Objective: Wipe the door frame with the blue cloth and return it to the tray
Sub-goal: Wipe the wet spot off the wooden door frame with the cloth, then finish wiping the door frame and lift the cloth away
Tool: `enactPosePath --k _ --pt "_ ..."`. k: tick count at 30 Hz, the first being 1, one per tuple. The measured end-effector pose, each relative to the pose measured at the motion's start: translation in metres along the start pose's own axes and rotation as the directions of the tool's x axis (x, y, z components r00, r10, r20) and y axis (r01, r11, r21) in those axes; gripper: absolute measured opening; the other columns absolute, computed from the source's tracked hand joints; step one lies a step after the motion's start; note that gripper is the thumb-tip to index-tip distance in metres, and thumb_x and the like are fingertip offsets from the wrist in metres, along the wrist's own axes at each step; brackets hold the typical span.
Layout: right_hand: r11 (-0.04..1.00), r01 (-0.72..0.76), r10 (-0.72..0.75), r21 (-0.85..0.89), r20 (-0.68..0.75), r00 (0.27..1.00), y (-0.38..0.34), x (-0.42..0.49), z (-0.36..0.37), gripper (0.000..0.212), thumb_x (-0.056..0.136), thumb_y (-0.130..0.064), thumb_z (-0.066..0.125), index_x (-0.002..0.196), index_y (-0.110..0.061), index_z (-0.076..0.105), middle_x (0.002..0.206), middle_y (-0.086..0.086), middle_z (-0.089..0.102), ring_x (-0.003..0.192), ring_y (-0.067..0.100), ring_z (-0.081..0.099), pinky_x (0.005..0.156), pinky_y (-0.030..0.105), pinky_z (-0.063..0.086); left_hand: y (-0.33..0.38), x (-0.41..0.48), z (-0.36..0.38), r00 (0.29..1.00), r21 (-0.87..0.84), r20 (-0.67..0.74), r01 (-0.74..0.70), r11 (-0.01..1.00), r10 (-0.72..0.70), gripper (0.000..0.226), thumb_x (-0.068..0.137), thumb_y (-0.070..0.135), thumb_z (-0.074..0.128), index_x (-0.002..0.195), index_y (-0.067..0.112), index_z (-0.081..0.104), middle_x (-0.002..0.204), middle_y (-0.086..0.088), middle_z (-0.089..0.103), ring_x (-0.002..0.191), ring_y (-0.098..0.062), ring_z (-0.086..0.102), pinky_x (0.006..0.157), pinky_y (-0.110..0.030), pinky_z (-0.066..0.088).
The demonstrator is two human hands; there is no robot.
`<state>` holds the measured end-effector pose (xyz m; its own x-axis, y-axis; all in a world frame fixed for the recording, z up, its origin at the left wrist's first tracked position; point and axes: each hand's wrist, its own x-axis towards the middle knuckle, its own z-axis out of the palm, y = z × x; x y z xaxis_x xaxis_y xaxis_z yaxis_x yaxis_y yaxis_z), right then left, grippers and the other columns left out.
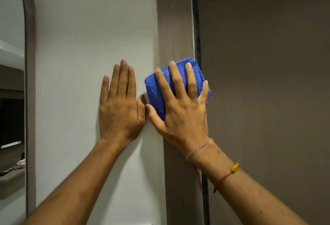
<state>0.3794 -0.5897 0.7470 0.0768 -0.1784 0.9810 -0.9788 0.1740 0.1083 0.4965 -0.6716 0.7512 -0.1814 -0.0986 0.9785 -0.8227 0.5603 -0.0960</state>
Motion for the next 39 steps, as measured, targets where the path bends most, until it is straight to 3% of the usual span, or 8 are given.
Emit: enactPosePath --k 11,18,25,30,32,34,37,39 --pt "0.996 -0.076 0.075 0.052 0.015 0.997 -0.003 0.049 -0.008 0.067 0.086 -0.045 0.05 0.144 -0.023 0.025 0.155 0.01 0.023 0.143 0.039 0.008 0.106 0.07 0.016 0.005 -0.005 -0.01 0.999 -0.195 0.025 0.04 0.98 -0.036 0.063 0.091 0.03 0.024 0.147 0.009 0.007 0.158 -0.011 0.004 0.145 -0.018 -0.003 0.119 -0.034 0.0" --pt "0.939 -0.143 0.132 0.312 0.057 0.99 0.013 -0.04 -0.028 0.063 0.083 -0.038 0.052 0.139 -0.016 0.037 0.15 0.013 0.033 0.142 0.037 0.017 0.113 0.057 0.024 0.077 -0.034 -0.066 0.926 -0.719 0.158 0.347 0.602 -0.344 0.035 0.087 0.034 0.041 0.101 0.013 0.067 0.105 -0.007 0.069 0.099 -0.024 0.061 0.09 -0.033 0.048" --pt "0.899 -0.255 0.307 0.355 -0.095 0.947 0.097 -0.117 -0.091 0.065 0.085 -0.023 0.057 0.139 -0.001 0.029 0.143 0.008 0.038 0.138 0.009 0.021 0.117 0.041 0.017 0.191 -0.054 -0.086 0.848 -0.74 0.517 0.51 0.439 -0.115 0.043 0.076 0.044 0.061 0.113 0.022 0.062 0.112 0.003 0.067 0.104 -0.012 0.06 0.09 -0.03 0.048" --pt "0.876 -0.457 0.449 0.153 0.084 0.889 0.169 -0.209 -0.174 0.088 0.078 -0.041 0.056 0.145 -0.002 0.012 0.15 0.015 0.023 0.142 0.022 0.017 0.118 0.037 0.017 0.304 -0.094 -0.093 0.608 -0.701 0.698 0.687 0.191 0.378 0.029 0.072 0.037 0.067 0.091 0.015 0.069 0.084 -0.01 0.075 0.082 -0.025 0.07 0.08 -0.045 0.057" --pt "0.79 -0.604 0.567 0.104 0.249 0.785 0.203 -0.254 -0.22 0.109 0.073 -0.05 0.063 0.145 -0.017 -0.012 0.155 0.01 0.002 0.145 0.023 0.006 0.12 0.036 0.015 0.353 -0.117 -0.093 0.513 -0.689 0.66 0.704 0.171 0.55 0.017 0.08 0.026 0.065 0.092 0.015 0.069 0.088 -0.011 0.075 0.083 -0.029 0.071 0.08 -0.049 0.057" --pt "0.504 -0.85 0.76 0.153 0.389 0.521 0.244 -0.311 -0.279 0.119 0.067 -0.057 0.066 0.138 -0.035 -0.026 0.156 -0.004 -0.005 0.145 0.014 0.011 0.117 0.036 0.025 0.415 -0.146 -0.096 0.407 -0.681 0.586 0.716 0.153 0.7 0.011 0.083 0.022 0.063 0.09 0.015 0.069 0.087 -0.012 0.075 0.082 -0.031 0.071 0.075 -0.049 0.059" --pt "-0.153 -0.895 0.836 0.42 0.537 0.109 0.293 -0.39 -0.356 0.09 0.072 -0.044 0.07 0.144 -0.023 0.021 0.147 0.01 0.041 0.126 0.018 0.05 0.103 0.04 0.047 0.498 -0.191 -0.108 0.239 -0.628 0.479 0.766 0.139 0.845 0.015 0.085 0.018 0.065 0.097 0.012 0.07 0.096 -0.017 0.074 0.091 -0.031 0.07 0.08 -0.048 0.057" --pt "-0.316 -0.832 0.866 0.456 0.496 -0.057 0.32 -0.449 -0.403 0.067 0.075 -0.039 0.074 0.13 -0.012 0.048 0.13 0.015 0.059 0.115 0.027 0.06 0.097 0.046 0.05 0.563 -0.228 -0.121 0.136 -0.532 0.433 0.836 0.131 0.891 0.018 0.084 0.015 0.065 0.1 0.008 0.069 0.098 -0.02 0.073 0.084 -0.025 0.071 0.074 -0.04 0.058"
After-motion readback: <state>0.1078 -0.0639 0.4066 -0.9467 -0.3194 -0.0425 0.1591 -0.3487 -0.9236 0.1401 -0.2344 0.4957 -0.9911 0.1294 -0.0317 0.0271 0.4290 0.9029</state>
